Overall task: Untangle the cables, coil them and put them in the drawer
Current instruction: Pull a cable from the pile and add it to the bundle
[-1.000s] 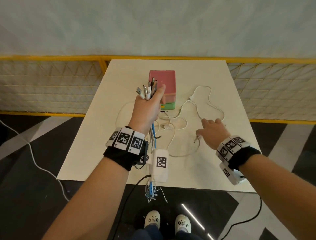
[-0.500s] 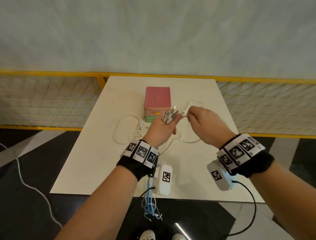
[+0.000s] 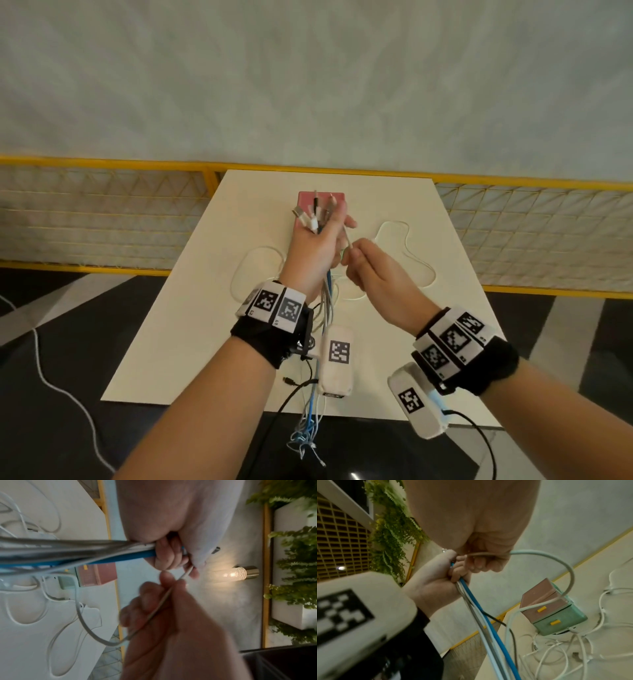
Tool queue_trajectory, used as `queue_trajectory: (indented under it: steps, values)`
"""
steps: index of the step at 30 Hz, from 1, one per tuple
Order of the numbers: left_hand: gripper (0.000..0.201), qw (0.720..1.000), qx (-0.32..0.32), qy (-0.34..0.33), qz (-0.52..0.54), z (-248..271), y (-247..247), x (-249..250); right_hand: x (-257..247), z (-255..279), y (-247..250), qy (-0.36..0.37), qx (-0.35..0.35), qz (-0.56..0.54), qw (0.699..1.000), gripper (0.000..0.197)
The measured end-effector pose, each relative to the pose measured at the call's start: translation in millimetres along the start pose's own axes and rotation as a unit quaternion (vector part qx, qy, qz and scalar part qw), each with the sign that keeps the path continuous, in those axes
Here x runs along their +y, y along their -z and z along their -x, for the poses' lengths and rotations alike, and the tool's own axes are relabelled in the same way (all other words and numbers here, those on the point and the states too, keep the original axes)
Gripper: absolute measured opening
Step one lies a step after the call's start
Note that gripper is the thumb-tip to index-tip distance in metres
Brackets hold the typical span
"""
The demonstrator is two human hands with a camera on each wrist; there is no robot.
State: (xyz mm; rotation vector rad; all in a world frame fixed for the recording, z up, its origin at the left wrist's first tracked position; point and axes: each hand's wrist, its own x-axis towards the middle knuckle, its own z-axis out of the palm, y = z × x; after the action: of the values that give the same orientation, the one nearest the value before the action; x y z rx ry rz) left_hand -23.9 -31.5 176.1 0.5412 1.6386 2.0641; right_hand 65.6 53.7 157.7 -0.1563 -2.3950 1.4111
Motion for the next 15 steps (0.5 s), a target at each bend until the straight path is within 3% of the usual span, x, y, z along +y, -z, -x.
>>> queue_trajectory:
  steps: [5, 9, 11, 15]
  values:
    - [0.045, 0.996, 0.039, -0.076, 0.022, -8.9, 11.9, 27.2, 13.8, 0.8, 6.8, 0.011, -0.122, 0.066, 0.99, 0.027]
    - [0.041, 0.98, 0.023, -0.074, 0.181, -16.3, 30.7, 67.6, 29.4, -7.5, 30.0, 0.013, -0.142, 0.098, 0.985, 0.028]
    - [0.039, 0.983, 0.007, -0.097, 0.156, -14.6, 37.8, 82.6, 34.1, -14.8, 38.8, 0.001, -0.146, 0.127, 0.981, 0.028]
    - [0.013, 0.989, -0.061, -0.135, 0.013, -2.5, 40.2, 92.5, 27.5, -36.1, 43.4, -0.008, -0.142, 0.159, 0.977, 0.027]
